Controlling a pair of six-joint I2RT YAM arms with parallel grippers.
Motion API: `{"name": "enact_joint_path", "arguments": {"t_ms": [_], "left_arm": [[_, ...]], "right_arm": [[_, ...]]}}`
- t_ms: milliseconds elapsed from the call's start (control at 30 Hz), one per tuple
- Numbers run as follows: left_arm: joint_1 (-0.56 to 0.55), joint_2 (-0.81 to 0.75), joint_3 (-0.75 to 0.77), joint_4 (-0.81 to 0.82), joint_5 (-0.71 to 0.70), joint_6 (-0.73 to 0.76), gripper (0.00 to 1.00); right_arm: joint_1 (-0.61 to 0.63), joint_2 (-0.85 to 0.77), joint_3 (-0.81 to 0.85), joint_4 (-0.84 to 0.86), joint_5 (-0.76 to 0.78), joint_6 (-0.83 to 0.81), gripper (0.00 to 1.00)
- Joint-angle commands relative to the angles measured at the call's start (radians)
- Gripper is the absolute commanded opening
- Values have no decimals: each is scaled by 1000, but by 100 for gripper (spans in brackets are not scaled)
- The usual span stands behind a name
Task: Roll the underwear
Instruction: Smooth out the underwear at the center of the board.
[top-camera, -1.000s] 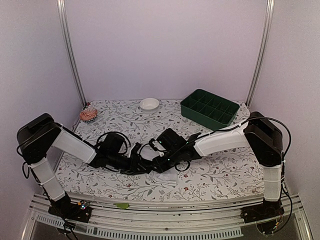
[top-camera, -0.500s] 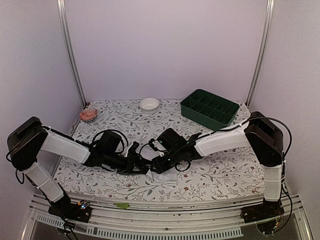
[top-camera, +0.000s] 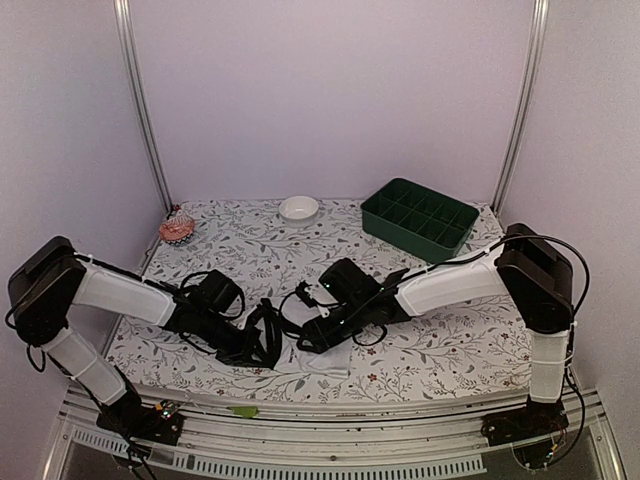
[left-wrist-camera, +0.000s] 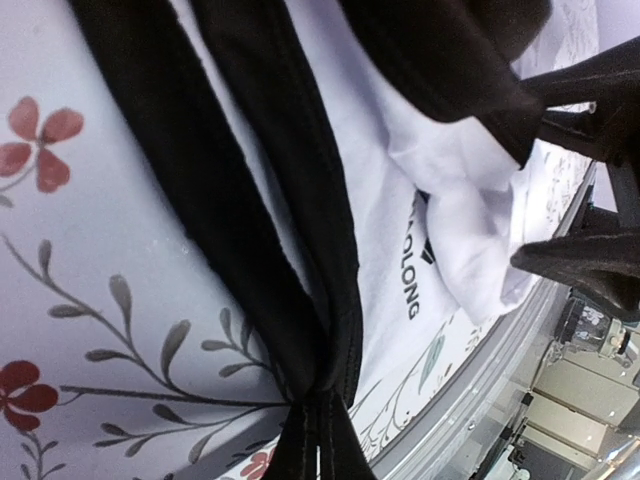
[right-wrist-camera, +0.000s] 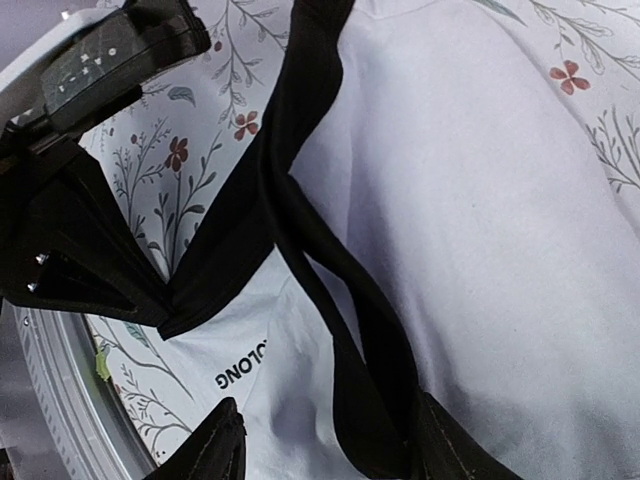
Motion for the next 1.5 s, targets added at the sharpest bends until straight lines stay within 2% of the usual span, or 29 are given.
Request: {"name": "enact_joint_path", "arguments": {"t_ms": [0,167,267,467,833,1000,1133,1167,1333,1467], "left_arm": [[-10,18,-1,-90,-38,12,0],[-11,53,4,-84,-24,20,0],[-11,56,1,-79,-20,20,1],[-11,31,-10,-72,-19,16,14],[-10,-68,-36,-82,-31,8,36],[-2,-135,-46,-103,-63,7,38],[21,-205,-55,-135,-93,10,38],[29,-225,-58,-143,-101,12,38],[71,-317,-85,-159,-116,16,38],[92,-352,-104,-161,-114,25,38]], "right_arm": [[7,-53,-13,63,-84,-20,58],[3,-150,-26,122,-168,-11,60],[-13,-202,-59,135,-158,40,61],[-41,-162,-56,10,-89,81,51],[-39,-43,26,-108,-30,48,50],[-31,-24,46,-70,-100,43,28],[-24,-1,72,-54,-151,43,3],[-22,-1,74,-43,-167,42,0],[0,-18,71,76,-298,56,0],[26,43,137,98,-391,58,0]]}}
